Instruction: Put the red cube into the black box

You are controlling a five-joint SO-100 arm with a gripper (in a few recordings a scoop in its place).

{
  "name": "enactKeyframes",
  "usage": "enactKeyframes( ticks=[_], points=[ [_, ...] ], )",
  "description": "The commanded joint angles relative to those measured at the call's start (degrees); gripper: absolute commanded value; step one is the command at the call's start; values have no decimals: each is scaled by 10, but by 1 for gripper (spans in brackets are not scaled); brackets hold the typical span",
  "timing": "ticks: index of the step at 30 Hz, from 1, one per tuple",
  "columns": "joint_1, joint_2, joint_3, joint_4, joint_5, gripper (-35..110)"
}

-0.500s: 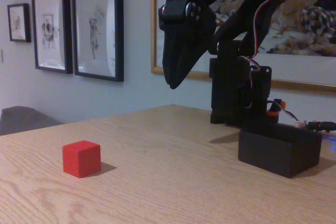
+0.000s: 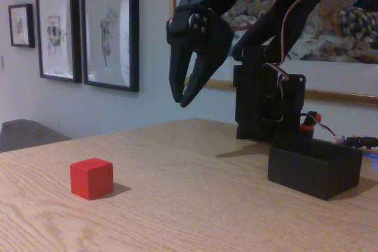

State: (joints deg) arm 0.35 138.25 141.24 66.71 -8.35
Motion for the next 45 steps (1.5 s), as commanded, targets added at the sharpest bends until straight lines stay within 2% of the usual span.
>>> enactKeyframes(
  ticks=[1,9,16,20,23,35,45],
  points=[
    [10,-49,-79,19,17,0],
    [15,-234,-250,52,66,7],
    [50,-357,-316,25,90,8],
    [62,-432,-375,36,98,18],
    [63,-477,-417,46,101,20],
    [58,-557,-500,46,110,28],
    [58,-626,-571,52,116,28]
  ],
)
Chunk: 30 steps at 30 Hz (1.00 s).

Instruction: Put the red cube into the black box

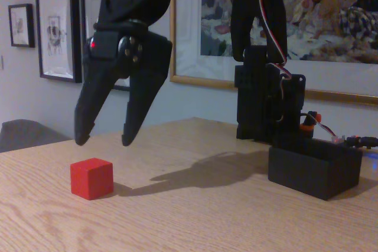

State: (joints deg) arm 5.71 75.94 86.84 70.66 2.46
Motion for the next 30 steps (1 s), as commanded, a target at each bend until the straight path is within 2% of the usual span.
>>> enactKeyframes(
  ticks=[1,30],
  points=[
    [4,-10,-35,14,9,28],
    [-1,-146,-160,44,24,25]
  ],
)
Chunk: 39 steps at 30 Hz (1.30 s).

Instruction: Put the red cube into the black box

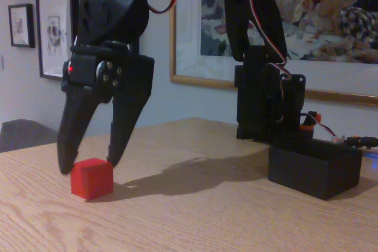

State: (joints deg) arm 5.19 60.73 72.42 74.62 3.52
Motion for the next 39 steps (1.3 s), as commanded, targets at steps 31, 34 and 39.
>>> enactKeyframes(
  ticks=[31,34,39],
  points=[
    [85,369,91,206,91,0],
    [147,440,123,240,128,2],
    [277,496,247,244,225,1]
  ],
)
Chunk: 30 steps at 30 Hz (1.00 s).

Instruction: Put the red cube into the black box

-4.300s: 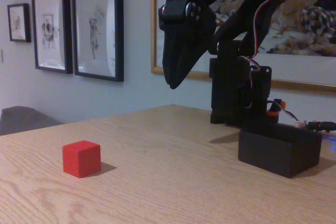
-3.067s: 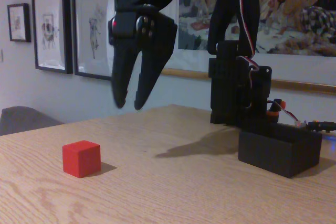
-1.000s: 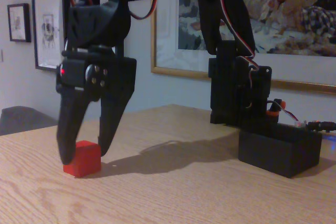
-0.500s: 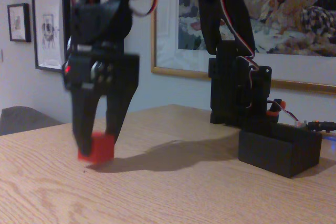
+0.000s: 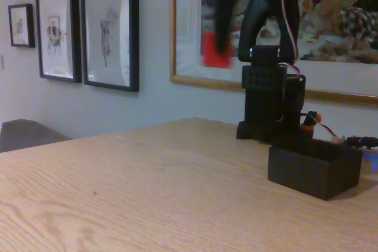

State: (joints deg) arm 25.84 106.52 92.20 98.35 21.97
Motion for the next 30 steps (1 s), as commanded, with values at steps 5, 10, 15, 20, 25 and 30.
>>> enactKeyframes(
  ticks=[5,10,15,20,25,30],
  points=[
    [182,24,113,-18,49,1],
    [250,-43,96,-36,5,0],
    [279,-48,113,-48,-20,1],
    [284,-43,161,-90,-35,3],
    [272,-18,193,-99,-36,9],
    [257,-1,209,-115,-36,16]
  ],
)
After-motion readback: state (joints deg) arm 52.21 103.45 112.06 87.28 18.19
